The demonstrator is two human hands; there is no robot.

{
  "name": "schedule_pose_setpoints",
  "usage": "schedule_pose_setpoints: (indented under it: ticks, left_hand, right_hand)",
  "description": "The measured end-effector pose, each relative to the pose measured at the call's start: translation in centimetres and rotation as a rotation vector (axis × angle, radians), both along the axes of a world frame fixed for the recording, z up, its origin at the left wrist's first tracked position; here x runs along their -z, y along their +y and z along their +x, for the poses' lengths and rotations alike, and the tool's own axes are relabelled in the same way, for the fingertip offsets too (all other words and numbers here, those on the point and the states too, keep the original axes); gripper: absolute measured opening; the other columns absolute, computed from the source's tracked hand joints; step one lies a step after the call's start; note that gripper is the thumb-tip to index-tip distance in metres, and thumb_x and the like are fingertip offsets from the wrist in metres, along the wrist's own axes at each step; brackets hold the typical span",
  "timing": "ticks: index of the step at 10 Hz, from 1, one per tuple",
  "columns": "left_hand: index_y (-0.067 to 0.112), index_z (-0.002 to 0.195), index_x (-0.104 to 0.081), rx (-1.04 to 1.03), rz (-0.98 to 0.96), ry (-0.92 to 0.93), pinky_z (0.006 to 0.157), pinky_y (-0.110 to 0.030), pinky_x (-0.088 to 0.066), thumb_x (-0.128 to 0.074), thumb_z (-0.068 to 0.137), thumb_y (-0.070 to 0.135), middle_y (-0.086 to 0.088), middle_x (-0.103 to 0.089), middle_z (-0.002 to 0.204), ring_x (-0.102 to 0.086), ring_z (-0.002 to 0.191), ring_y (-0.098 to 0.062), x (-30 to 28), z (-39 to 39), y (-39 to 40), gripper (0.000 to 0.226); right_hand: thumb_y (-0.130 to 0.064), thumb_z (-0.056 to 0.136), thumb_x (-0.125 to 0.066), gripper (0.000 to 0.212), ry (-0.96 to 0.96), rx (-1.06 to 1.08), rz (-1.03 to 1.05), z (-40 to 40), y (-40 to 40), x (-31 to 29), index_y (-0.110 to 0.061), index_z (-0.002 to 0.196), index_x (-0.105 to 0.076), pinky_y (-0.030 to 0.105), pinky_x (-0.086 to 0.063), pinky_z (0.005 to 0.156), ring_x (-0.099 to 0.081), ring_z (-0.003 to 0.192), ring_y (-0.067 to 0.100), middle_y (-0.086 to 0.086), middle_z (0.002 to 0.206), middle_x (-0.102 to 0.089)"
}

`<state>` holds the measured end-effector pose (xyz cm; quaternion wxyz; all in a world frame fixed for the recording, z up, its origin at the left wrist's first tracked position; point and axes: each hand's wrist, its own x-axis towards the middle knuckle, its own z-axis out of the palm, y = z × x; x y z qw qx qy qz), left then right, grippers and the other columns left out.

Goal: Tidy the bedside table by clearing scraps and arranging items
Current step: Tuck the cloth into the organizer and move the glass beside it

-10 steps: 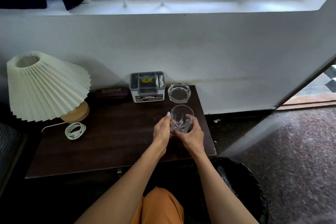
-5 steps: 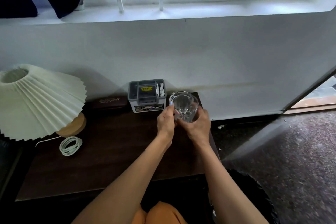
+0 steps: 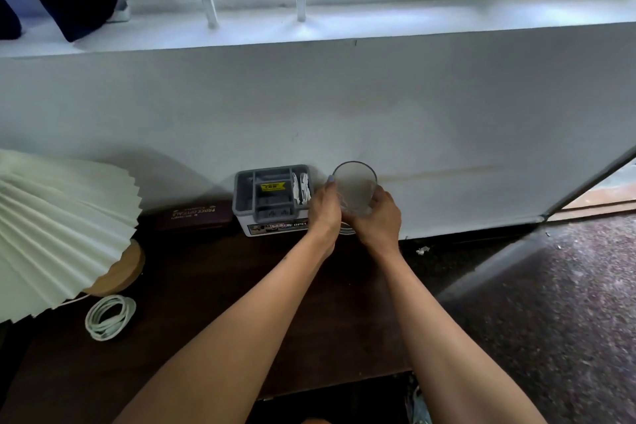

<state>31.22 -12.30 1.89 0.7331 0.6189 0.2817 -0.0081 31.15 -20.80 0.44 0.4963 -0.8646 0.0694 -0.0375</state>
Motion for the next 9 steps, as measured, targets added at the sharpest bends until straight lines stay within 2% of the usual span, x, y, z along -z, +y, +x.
schedule_pose_setpoints:
  ticks: [2, 3, 5, 6, 7, 8, 9]
  left_hand:
    - [0.013, 0.118, -0.06, 0.014, -0.007, 0.003, 0.103, -0.044, -0.044, -0.034, 0.096, 0.045, -0.008, -0.064, 0.12, -0.059, 0.112, -0.023, 0.8, 0.9, 0.0, 0.046]
    - [0.014, 0.121, -0.057, 0.004, 0.002, 0.023, 0.103, -0.041, -0.044, -0.03, 0.099, 0.042, -0.009, -0.062, 0.122, -0.057, 0.114, -0.025, 0.7, 1.1, 0.0, 0.045]
    - [0.017, 0.131, -0.052, 0.044, 0.015, 0.04, 0.106, -0.044, -0.041, -0.026, 0.094, 0.054, -0.008, -0.058, 0.131, -0.053, 0.122, -0.026, 0.4, 0.9, -0.1, 0.058]
    - [0.017, 0.126, -0.056, 0.046, 0.009, 0.046, 0.104, -0.045, -0.043, -0.028, 0.09, 0.057, -0.009, -0.061, 0.126, -0.056, 0.118, -0.027, 0.2, 0.7, 0.1, 0.061]
    - [0.015, 0.116, -0.061, 0.064, 0.015, 0.049, 0.104, -0.044, -0.044, -0.029, 0.093, 0.053, -0.009, -0.065, 0.12, -0.059, 0.113, -0.025, -0.9, -0.3, 0.5, 0.055]
    - [0.012, 0.117, -0.061, 0.05, 0.038, 0.027, 0.104, -0.043, -0.044, -0.028, 0.096, 0.048, -0.011, -0.065, 0.121, -0.059, 0.114, -0.027, -2.0, -1.3, 1.2, 0.053]
    - [0.014, 0.106, -0.061, 0.06, 0.051, 0.007, 0.103, -0.044, -0.044, -0.03, 0.097, 0.045, -0.01, -0.064, 0.119, -0.058, 0.114, -0.027, -4.2, -2.6, 2.1, 0.045]
  right_hand:
    - [-0.039, 0.062, -0.082, 0.058, 0.006, 0.007, -0.052, 0.7, 0.4, 0.7, -0.019, 0.112, -0.06, 0.023, -0.045, 0.074, -0.066, 0.098, 0.021, 0.003, 0.108, -0.069]
    - [-0.033, 0.065, -0.08, 0.054, 0.018, -0.003, -0.094, 0.8, 0.5, 0.7, -0.017, 0.112, -0.059, 0.022, -0.042, 0.073, -0.066, 0.1, 0.023, 0.005, 0.107, -0.07]
    - [-0.03, 0.067, -0.079, 0.056, 0.066, -0.013, -0.09, 0.8, 0.7, 0.7, -0.014, 0.115, -0.055, 0.03, -0.045, 0.078, -0.062, 0.105, 0.027, 0.008, 0.111, -0.067]
    - [-0.029, 0.068, -0.078, 0.054, 0.106, -0.034, -0.071, 0.5, 0.8, 0.0, -0.012, 0.114, -0.053, 0.029, -0.044, 0.076, -0.061, 0.106, 0.03, 0.01, 0.112, -0.066]
    - [-0.031, 0.073, -0.075, 0.041, 0.132, -0.067, -0.042, 0.1, 1.1, -1.5, -0.019, 0.102, -0.049, 0.034, -0.047, 0.08, -0.061, 0.107, 0.031, 0.011, 0.115, -0.065]
    - [-0.033, 0.071, -0.077, 0.053, 0.147, -0.052, -0.038, -0.5, 1.6, -2.5, -0.011, 0.111, -0.049, 0.033, -0.047, 0.081, -0.059, 0.109, 0.032, 0.012, 0.117, -0.062]
    - [-0.029, 0.066, -0.079, 0.065, 0.156, -0.016, -0.059, -1.1, 2.0, -3.6, -0.008, 0.117, -0.046, 0.034, -0.049, 0.083, -0.06, 0.109, 0.033, 0.012, 0.116, -0.062]
